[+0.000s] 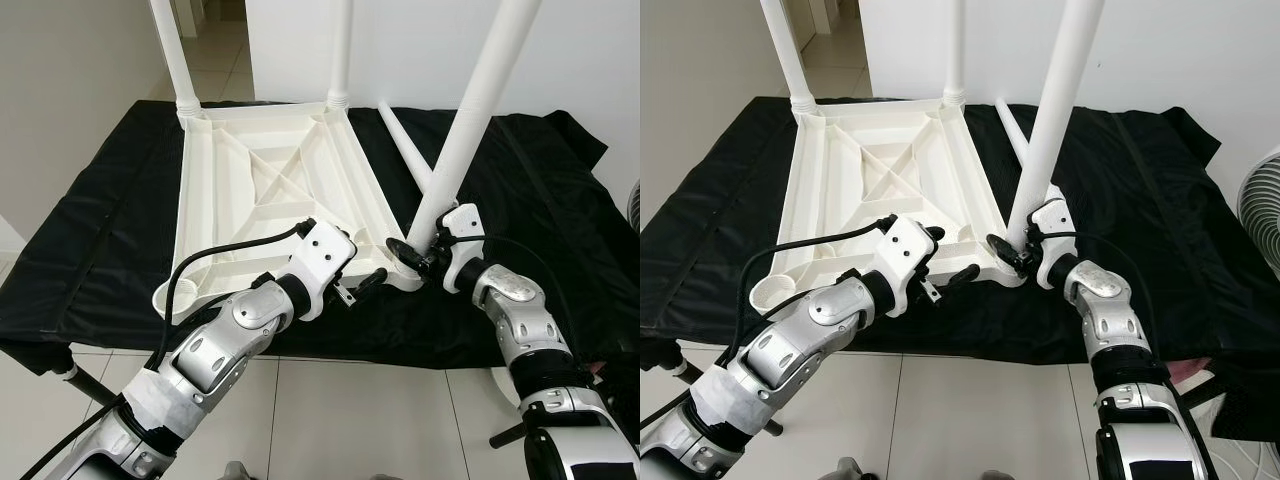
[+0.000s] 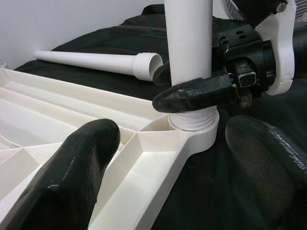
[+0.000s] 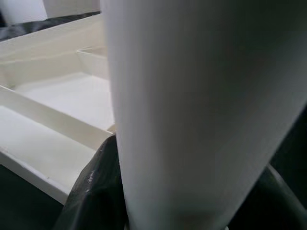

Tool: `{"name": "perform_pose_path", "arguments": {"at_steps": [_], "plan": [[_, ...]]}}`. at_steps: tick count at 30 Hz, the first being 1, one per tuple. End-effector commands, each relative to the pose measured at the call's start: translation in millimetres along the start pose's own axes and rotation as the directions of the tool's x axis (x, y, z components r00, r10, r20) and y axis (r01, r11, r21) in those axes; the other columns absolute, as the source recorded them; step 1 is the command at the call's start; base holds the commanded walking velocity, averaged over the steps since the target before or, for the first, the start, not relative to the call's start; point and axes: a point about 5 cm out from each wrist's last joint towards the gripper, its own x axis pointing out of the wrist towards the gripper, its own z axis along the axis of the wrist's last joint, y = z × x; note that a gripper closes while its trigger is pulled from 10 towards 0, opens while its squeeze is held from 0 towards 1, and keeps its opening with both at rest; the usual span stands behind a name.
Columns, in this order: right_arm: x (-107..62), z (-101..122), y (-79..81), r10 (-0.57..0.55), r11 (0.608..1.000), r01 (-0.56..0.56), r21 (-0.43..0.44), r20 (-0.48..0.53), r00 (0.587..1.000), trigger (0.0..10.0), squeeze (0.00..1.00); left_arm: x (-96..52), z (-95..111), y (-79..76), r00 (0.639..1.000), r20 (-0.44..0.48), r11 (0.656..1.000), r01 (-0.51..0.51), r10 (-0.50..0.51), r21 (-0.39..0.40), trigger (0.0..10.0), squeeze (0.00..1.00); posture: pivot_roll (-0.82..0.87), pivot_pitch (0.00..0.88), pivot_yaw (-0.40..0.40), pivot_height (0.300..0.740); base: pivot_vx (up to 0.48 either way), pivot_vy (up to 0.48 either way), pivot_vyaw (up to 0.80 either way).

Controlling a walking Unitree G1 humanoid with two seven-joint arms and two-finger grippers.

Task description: Building children table

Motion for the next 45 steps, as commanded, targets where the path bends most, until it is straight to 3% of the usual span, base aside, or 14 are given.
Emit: {"name": "perform_pose_path", "arguments": {"at_steps": [1, 4, 5, 13, 17, 21, 22, 24, 26, 28, 30, 43, 44, 45], "plan": [[1.9, -6, 9.1, 0.052, 0.999, -0.052, 0.013, -0.007, 0.999, 0.0, 0.0, -1.2, 2, -7.7, 0.983, 0.001, 0.982, 0.186, -0.186, 0.018, 10.0, 0.0, -0.11, 0.035, 0.032, 0.74, 0.0, 0.0, 0.0], [1.6, -9, 10.9, 0.05, 0.997, -0.05, 0.052, -0.002, 0.999, 0.0, 0.0, -0.9, 2, -8.1, 0.982, 0.003, 0.982, 0.188, -0.188, 0.015, 10.0, 0.0, -0.11, 0.035, 0.032, 0.74, 0.0, 0.0, 0.0], [1.5, -10, 12.3, 0.047, 0.997, -0.046, 0.06, -0.004, 0.999, 10.0, 0.0, -0.7, 2, -8.3, 0.982, 0.003, 0.982, 0.189, -0.189, 0.014, 10.0, 0.0, -0.11, 0.038, 0.034, 0.74, 0.0, 0.0, 0.0], [0.6, -7, 19.4, -0.064, 0.995, 0.063, 0.081, 0.01, 0.998, 10.0, 0.0, -1.1, 1, -10.3, 0.981, 0.002, 0.981, 0.194, -0.194, 0.008, 10.0, 0.0, -0.13, 0.058, 0.033, 0.74, 0.0, 0.0, 0.0], [3.3, -6, 28.6, -0.211, 0.963, 0.206, 0.174, 0.009, 0.977, 10.0, 0.0, -0.5, 0, -12.6, 0.981, 0.004, 0.981, 0.194, -0.194, 0.0, 10.0, 0.0, -0.13, 0.063, 0.032, 0.74, 0.0, 0.0, 0.0], [4.4, -4, 37.5, -0.27, 0.937, 0.259, 0.233, 0.015, 0.963, 10.0, 0.0, -0.2, 0, -13.3, 0.981, 0.005, 0.981, 0.192, -0.192, -0.004, 10.0, 0.0, -0.13, 0.067, 0.032, 0.74, 0.0, 0.0, 0.0], [4.6, -5, 42.4, -0.341, 0.905, 0.33, 0.269, -0.008, 0.94, 10.0, 0.0, -0.4, 0, -13.7, 0.981, 0.006, 0.981, 0.192, -0.192, -0.006, 10.0, 0.0, -0.13, 0.074, 0.029, 0.74, 0.0, 0.0, 0.0], [4.6, -5, 42.4, -0.341, 0.905, 0.33, 0.269, -0.008, 0.94, 10.0, 0.0, -0.4, 0, -13.7, 0.981, 0.006, 0.981, 0.192, -0.192, -0.006, 10.0, 0.0, -0.13, 0.074, 0.029, 0.74, 0.0, 0.0, 0.0], [-2.6, -5, 48.0, -0.555, 0.794, 0.55, 0.258, -0.061, 0.83, 10.0, 0.0, -0.8, 0, -14.4, 0.982, 0.005, 0.982, 0.191, -0.191, -0.009, 10.0, 0.0, -0.13, 0.077, 0.027, 0.74, 0.0, 0.0, 0.0], [-2.6, -5, 48.0, -0.555, 0.794, 0.55, 0.258, -0.061, 0.83, 10.0, 0.0, -0.8, 0, -14.4, 0.982, 0.005, 0.982, 0.191, -0.191, -0.009, 10.0, 0.0, -0.13, 0.077, 0.027, 0.74, 0.0, 0.0, 0.0], [-17.8, -1, 56.9, -0.76, 0.614, 0.758, 0.22, -0.096, 0.643, 10.0, 0.0, -1.6, -2, -15.4, 0.982, 0.002, 0.981, 0.191, -0.191, -0.012, 10.0, 0.0, -0.13, 0.079, 0.025, 0.74, 0.0, 0.0, 0.0], [-15.4, 7, 63.8, -0.747, 0.628, 0.746, 0.222, -0.099, 0.658, 10.0, 0.0, -0.3, -1, -14.8, 0.981, 0.003, 0.981, 0.193, -0.193, -0.006, 10.0, 0.0, -0.13, 0.073, 0.025, 0.74, 0.0, 0.0, 0.0], [-12.8, 9, 65.4, -0.737, 0.639, 0.736, 0.223, -0.093, 0.669, 10.0, 1.0, -0.2, -1, -14.3, 0.981, 0.005, 0.981, 0.192, -0.192, -0.005, 10.0, 0.0, -0.13, 0.068, 0.026, 0.74, 0.0, 0.0, 0.0], [-9.9, 12, 67.0, -0.723, 0.656, 0.718, 0.232, -0.081, 0.687, 10.0, 1.0, 0.0, 0, -13.9, 0.982, 0.005, 0.982, 0.191, -0.191, -0.003, 10.0, 0.0, -0.13, 0.061, 0.026, 0.74, 0.0, 0.0, 0.0]]}}
